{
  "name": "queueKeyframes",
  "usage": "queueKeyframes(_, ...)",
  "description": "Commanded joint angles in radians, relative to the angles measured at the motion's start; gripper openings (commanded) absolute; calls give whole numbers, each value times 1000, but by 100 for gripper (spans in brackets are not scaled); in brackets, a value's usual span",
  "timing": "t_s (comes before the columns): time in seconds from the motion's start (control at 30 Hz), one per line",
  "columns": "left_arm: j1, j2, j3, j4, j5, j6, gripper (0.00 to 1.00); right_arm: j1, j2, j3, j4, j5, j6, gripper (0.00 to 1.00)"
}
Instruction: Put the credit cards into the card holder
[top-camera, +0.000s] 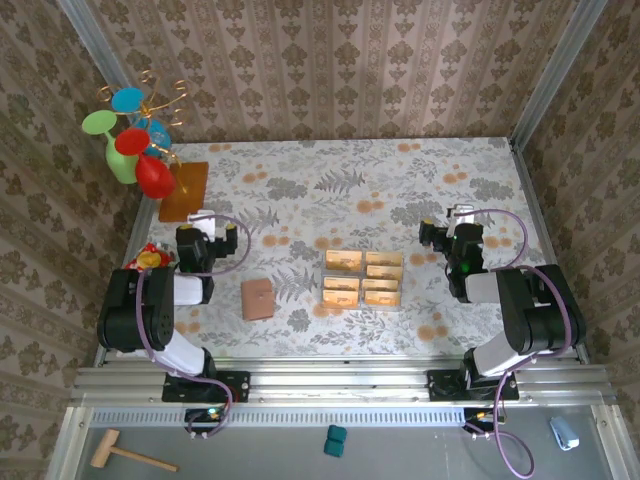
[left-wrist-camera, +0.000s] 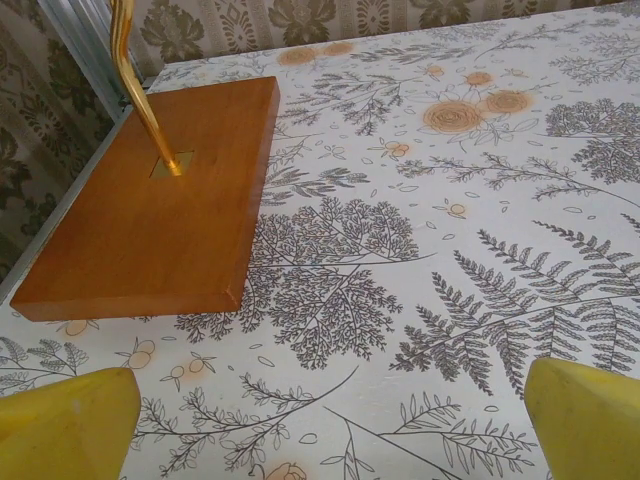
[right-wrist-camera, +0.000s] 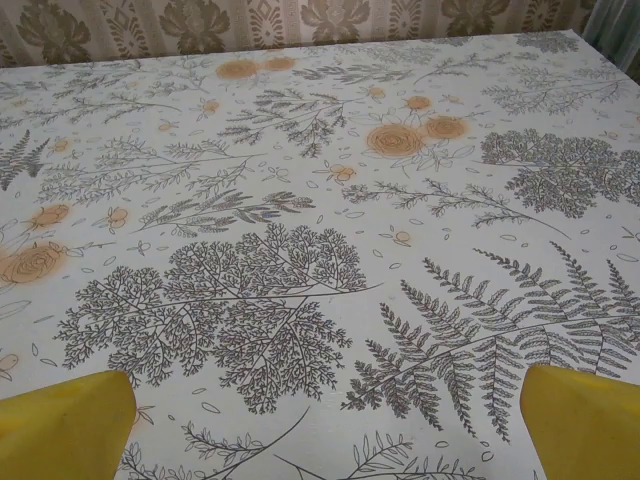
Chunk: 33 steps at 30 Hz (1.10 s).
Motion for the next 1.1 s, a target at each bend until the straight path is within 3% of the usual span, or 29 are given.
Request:
queueKeyframes(0.0, 6, -2, 16, -4, 16, -15, 100, -1, -6, 13, 4, -15, -23, 100)
queueKeyframes(0.97, 6, -3, 12, -1, 18, -14, 100, -3, -12, 14, 5, -12, -18, 100)
queueKeyframes(1.07, -7, -36, 15, -28, -3, -4, 100, -3, -100, 70, -168, 26, -6, 100)
